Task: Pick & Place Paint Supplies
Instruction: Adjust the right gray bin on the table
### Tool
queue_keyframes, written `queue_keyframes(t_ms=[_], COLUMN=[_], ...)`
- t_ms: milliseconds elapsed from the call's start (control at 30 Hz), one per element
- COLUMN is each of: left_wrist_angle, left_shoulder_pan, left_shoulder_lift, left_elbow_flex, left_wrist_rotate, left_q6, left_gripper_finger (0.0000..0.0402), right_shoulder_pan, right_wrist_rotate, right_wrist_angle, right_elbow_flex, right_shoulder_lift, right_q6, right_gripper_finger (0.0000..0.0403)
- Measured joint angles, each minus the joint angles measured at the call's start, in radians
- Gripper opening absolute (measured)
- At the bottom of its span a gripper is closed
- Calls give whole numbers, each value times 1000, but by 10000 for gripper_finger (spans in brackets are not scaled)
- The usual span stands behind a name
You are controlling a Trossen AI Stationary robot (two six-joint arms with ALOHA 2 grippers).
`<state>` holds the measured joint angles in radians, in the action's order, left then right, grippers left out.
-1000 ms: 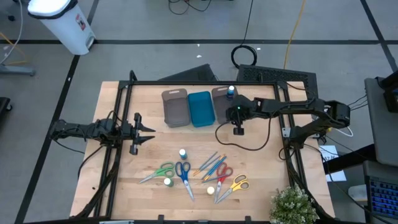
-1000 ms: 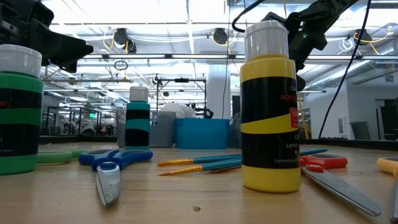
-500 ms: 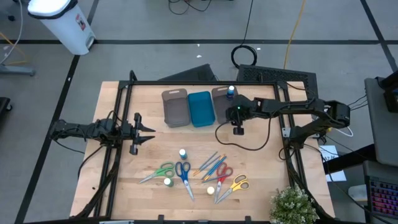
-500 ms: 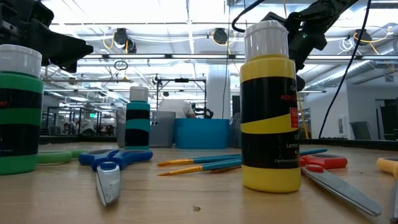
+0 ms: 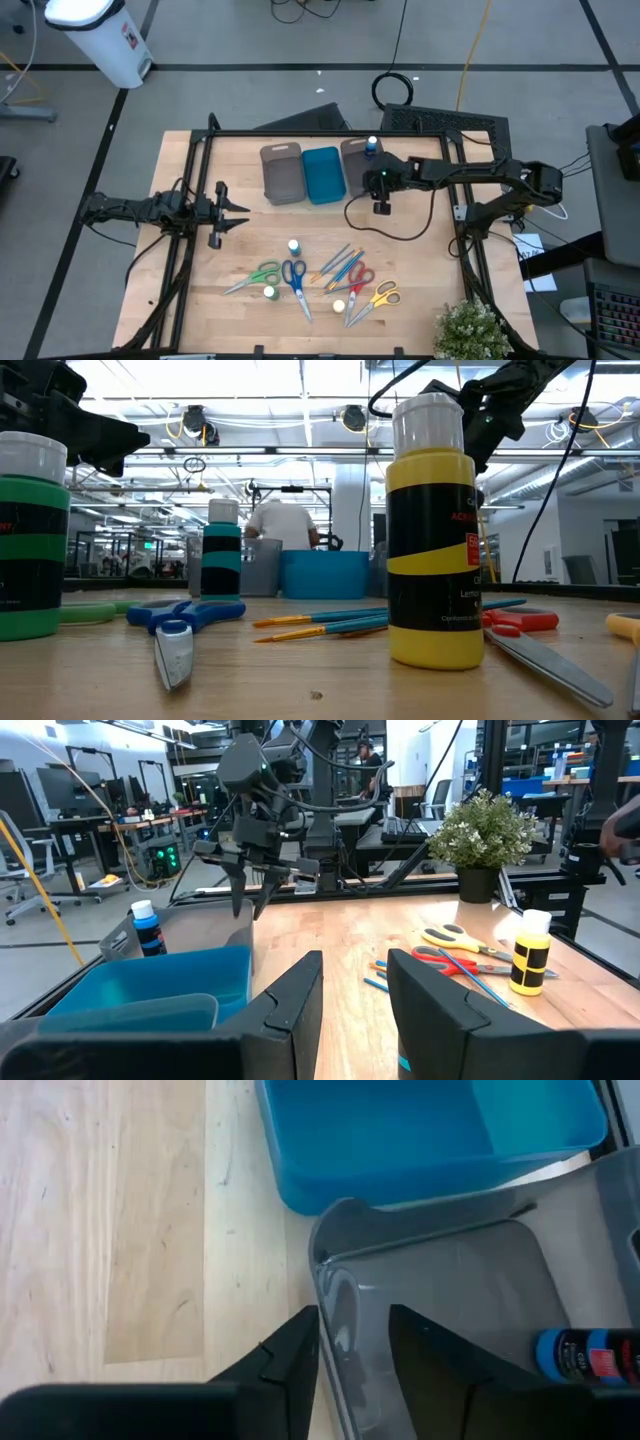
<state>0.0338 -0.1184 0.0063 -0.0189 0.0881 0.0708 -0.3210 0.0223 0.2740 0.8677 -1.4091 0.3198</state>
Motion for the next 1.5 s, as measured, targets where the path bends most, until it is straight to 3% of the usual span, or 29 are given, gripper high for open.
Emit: queue_keyframes(t_ms=[467, 933, 1500], left_wrist_angle=[0, 0, 0], left_shoulder_pan=[0, 0, 0], left_shoulder_lift=[0, 0, 0], left_elbow_flex=[0, 0, 0], left_wrist_rotate=[0, 0, 0], left_q6=[0, 0, 0], left_gripper_finger=[124, 124, 124], right_shoulder_pan=[2, 22, 74], right_wrist_rotate=[1, -24, -54], right_wrist_angle=[-46, -83, -84], right_elbow_flex=[0, 0, 0], right_shoulder_lift=[-106, -102, -102], right_q6=[-1, -21, 118], right_gripper_finger=[92, 3, 3])
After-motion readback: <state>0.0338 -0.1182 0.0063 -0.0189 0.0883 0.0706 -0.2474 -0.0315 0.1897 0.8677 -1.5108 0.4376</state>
